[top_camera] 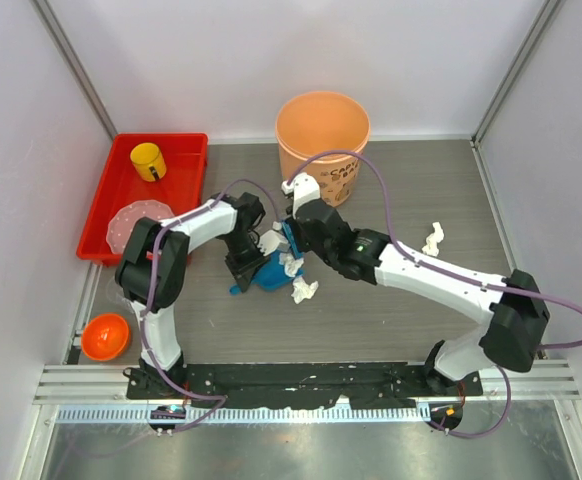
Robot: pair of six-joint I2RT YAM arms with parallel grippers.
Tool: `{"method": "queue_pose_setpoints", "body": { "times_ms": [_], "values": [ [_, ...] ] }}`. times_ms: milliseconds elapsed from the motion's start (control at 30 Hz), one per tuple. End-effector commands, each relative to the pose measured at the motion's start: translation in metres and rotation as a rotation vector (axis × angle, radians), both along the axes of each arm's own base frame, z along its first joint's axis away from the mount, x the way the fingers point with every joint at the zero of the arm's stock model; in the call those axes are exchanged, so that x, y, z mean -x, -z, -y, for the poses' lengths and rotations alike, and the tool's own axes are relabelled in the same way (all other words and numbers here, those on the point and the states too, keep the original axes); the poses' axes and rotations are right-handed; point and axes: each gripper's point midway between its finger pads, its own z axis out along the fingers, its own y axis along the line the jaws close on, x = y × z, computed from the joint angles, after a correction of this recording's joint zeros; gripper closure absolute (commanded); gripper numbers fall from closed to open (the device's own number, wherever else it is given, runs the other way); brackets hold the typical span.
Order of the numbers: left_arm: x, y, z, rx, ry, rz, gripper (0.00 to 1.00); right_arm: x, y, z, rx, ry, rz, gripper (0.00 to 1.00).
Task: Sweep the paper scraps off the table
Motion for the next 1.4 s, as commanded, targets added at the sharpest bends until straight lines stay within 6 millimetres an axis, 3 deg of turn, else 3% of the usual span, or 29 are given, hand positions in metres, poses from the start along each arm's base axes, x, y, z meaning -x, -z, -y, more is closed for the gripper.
{"method": "queue_pose_setpoints", "body": {
  "times_ms": [0, 267, 467, 567, 633, 700, 800, 900, 1033, 1133, 1233, 1367],
  "values": [
    [-0.016, -0.009, 0.030, 0.170, -0.038, 0.098, 1.00, 0.007, -0.095, 0.001, -0.214, 0.015, 0.129, 0.99],
    [-0.018, -0.039, 0.046, 0.319, -0.032, 0.200, 1.00, 0.003, -0.122, 0.047, -0.150, 0.160, 0.212, 0.99],
    [-0.018, -0.060, 0.024, 0.329, -0.057, 0.240, 1.00, 0.008, -0.132, 0.085, -0.075, 0.276, 0.215, 0.99],
    [-0.010, -0.060, -0.002, 0.225, -0.038, 0.241, 1.00, 0.016, -0.115, 0.096, -0.013, 0.295, 0.142, 0.99],
    [-0.003, -0.053, -0.026, 0.124, 0.024, 0.264, 1.00, 0.027, -0.092, 0.105, 0.044, 0.309, 0.056, 0.99],
    [0.017, -0.049, -0.047, 0.055, 0.100, 0.235, 1.00, 0.042, -0.065, 0.109, 0.097, 0.278, -0.038, 0.99],
    [0.040, -0.043, -0.069, -0.023, 0.155, 0.183, 1.00, 0.055, -0.036, 0.117, 0.110, 0.303, -0.129, 0.99],
    [0.050, -0.036, -0.082, -0.099, 0.193, 0.168, 1.00, 0.058, -0.007, 0.125, 0.144, 0.341, -0.178, 0.99],
    [0.052, -0.025, -0.080, -0.210, 0.275, 0.206, 1.00, 0.058, 0.025, 0.108, 0.120, 0.321, -0.249, 0.99],
    [0.049, -0.020, -0.072, -0.240, 0.317, 0.239, 1.00, 0.058, 0.042, 0.083, 0.080, 0.274, -0.309, 0.99],
    [0.041, -0.013, -0.066, -0.260, 0.302, 0.240, 1.00, 0.056, 0.047, 0.057, 0.008, 0.212, -0.338, 0.99],
    [0.021, -0.005, -0.058, -0.303, 0.247, 0.271, 1.00, 0.048, 0.030, 0.017, -0.146, 0.116, -0.314, 0.99]
  ]
}}
